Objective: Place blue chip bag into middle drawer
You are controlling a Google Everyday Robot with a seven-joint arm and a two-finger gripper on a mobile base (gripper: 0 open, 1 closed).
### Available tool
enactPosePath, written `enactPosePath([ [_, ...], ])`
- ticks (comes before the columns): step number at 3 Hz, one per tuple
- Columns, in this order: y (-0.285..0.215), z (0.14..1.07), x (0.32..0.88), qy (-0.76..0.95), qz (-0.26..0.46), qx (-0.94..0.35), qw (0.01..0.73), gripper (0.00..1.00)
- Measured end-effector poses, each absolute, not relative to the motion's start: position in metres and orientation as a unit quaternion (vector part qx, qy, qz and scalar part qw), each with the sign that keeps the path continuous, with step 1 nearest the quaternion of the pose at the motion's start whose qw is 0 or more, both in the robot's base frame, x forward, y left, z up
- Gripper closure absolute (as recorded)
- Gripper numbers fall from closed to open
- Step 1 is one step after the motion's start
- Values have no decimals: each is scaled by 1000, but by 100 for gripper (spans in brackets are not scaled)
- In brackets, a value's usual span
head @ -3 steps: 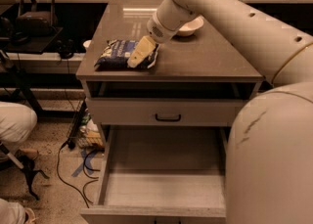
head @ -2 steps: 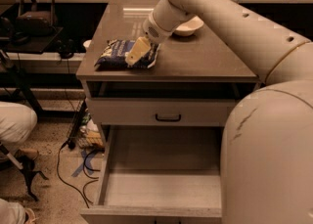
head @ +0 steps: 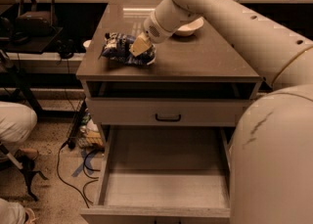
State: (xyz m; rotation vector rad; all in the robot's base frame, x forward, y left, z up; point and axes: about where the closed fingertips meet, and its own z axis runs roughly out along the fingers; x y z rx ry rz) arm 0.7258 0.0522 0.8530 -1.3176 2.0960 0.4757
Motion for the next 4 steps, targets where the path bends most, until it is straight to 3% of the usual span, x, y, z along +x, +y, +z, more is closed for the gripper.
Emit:
enactPosePath([
  [1, 35, 873, 714, 791, 179, -482, 331, 96],
  [2, -20, 894, 684, 816, 156, -434, 348, 100],
  [4, -121, 864, 600, 891, 149, -292, 315, 100],
])
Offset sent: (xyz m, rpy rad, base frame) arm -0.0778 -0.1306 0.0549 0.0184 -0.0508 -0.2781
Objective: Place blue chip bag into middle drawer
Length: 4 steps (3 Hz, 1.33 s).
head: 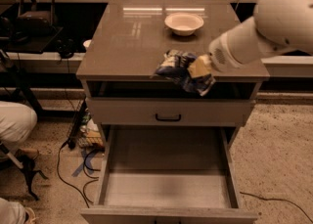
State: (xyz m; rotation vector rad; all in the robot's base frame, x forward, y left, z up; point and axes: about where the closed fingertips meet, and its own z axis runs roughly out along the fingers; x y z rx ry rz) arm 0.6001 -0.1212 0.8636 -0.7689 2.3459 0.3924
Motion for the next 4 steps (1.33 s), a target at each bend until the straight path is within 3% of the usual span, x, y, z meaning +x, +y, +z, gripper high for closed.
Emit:
enactPosePath([
  [1, -164, 840, 565, 914, 149, -224, 304, 100],
  [3, -169, 819, 562, 924, 150, -212, 282, 100],
  [4, -192, 754, 537, 948, 174, -151, 222, 100],
])
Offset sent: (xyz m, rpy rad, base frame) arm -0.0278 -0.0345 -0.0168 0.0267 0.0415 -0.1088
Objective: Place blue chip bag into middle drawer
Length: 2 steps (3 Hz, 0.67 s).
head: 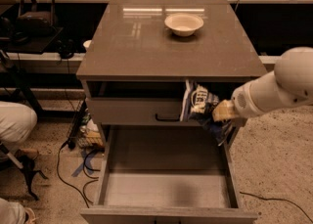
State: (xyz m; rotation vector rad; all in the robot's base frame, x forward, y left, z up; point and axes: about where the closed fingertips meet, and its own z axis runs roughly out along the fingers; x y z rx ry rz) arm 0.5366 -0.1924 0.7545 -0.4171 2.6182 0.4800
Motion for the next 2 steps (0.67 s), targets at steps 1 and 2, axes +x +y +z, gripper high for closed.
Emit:
enactPosePath([
  [1, -200, 703, 513, 959, 194, -114, 170, 100],
  [2, -189, 650, 493, 964, 218, -88, 121, 100],
])
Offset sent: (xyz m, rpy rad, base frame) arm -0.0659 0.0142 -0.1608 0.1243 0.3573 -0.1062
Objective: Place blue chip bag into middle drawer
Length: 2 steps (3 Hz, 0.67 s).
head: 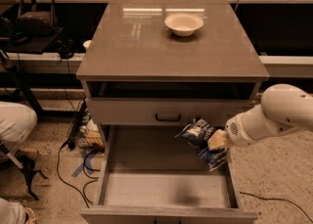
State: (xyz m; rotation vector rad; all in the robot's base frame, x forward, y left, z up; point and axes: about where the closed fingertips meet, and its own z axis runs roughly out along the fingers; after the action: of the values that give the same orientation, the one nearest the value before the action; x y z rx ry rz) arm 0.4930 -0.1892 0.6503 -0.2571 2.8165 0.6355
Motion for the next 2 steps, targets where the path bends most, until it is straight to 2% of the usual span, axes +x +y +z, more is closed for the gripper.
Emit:
enactPosePath([
  [2, -186, 631, 492, 963, 229, -87, 111, 100],
])
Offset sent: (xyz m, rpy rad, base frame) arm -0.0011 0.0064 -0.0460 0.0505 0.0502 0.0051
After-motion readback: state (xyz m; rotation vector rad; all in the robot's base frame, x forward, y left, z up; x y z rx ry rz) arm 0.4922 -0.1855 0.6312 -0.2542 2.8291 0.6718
